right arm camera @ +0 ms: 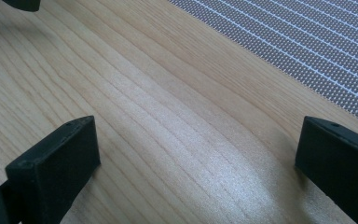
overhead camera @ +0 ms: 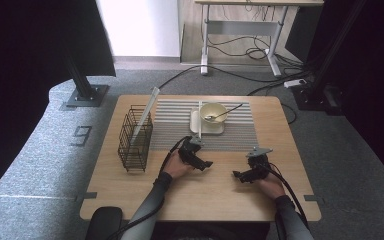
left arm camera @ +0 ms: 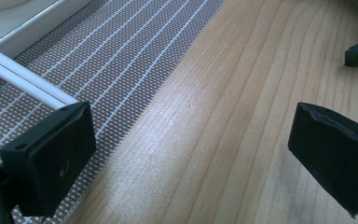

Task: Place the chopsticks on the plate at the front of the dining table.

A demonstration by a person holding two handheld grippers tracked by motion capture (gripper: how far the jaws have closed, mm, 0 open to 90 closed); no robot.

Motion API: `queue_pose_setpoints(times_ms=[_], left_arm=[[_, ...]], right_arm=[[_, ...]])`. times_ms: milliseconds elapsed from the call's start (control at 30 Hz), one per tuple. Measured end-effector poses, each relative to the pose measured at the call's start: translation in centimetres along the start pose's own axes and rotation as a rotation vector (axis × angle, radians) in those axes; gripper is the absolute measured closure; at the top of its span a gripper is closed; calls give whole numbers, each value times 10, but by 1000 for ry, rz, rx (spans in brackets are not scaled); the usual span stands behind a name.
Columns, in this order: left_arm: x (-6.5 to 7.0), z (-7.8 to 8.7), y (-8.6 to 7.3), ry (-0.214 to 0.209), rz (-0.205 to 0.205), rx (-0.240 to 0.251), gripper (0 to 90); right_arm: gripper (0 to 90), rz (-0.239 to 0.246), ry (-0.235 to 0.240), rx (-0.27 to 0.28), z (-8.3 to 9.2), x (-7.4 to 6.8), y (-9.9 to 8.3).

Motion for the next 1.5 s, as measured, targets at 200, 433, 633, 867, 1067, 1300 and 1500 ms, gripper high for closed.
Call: queue_pose_setpoints(times_ms=[200, 433, 633, 867, 1067, 1300, 1500], left_arm=[[1, 0, 0, -4, -2, 0, 5], [9, 17, -3, 45, 16, 5, 0], [10, 34, -9, 131, 35, -16, 0], [14, 57, -18, 187, 75, -17, 0], [16, 74, -33, 212, 99, -18, 0], [16, 81, -51, 229, 136, -17, 0], [16, 78, -76, 253, 163, -65, 0]], right_arm=[[0, 0, 0, 0, 0, 0, 0], [0, 0, 0, 0, 0, 0, 0], [0, 0, 0, 0, 0, 0, 0], [0, 0, -1, 0, 0, 0, 0], [0, 0, -2, 0, 0, 0, 0], [0, -3, -3, -1, 0, -1, 0], [0, -3, -5, 0, 0, -1, 0]])
Point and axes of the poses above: each handheld gripper's, and its own axes: z roughly backward along the jaws, y roughly out of its top, x roughly to its right, the point moved 7 cm from there along -z, roughly forward along the jaws, and after that the axes turned 3 degrees about -y, right-handed, at the moved point
